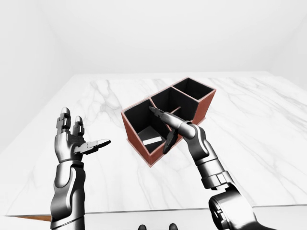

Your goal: Pick up the book and place it in the left compartment of the caddy.

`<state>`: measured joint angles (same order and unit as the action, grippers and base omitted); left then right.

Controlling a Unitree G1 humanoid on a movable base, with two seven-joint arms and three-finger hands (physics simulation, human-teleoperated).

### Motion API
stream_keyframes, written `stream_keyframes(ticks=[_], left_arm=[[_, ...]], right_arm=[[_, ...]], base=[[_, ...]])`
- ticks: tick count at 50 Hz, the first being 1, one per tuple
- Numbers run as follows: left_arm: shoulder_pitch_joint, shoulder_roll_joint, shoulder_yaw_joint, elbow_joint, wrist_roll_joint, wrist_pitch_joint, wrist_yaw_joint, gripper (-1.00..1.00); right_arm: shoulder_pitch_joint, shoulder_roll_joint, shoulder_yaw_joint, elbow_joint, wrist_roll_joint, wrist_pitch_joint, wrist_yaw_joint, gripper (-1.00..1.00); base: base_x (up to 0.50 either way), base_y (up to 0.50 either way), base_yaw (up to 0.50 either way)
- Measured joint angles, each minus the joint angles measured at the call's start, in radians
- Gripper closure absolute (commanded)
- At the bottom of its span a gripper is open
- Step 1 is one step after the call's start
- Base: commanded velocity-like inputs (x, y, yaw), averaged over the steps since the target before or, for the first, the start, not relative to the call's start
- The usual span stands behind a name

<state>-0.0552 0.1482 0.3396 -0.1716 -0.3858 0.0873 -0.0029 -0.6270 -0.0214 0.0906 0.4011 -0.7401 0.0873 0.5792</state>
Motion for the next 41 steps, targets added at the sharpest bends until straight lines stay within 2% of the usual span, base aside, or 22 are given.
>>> stream_keyframes(ticks=[11,21,41], left_arm=[[0.002,-0.001,0.000,-0.002,0.001,0.000,-0.001,-1.00],[0.003,-0.002,-0.002,-0.004,0.001,0.000,0.000,-1.00],[0.004,-0.003,0.000,-0.015,0.000,0.000,-0.001,-1.00]], right_arm=[[0.014,-0.001,0.002,-0.065,-0.010,0.000,0.028,-1.00],[0.025,-0.008,-0.002,-0.273,-0.009,0.000,0.119,-1.00],[0.046,-0.035,-0.003,-0.615,-0.051,0.000,0.119,-1.00]], base=[[0.00,0.00,0.00],[0.00,0.00,0.00],[0.00,0.00,0.00]])
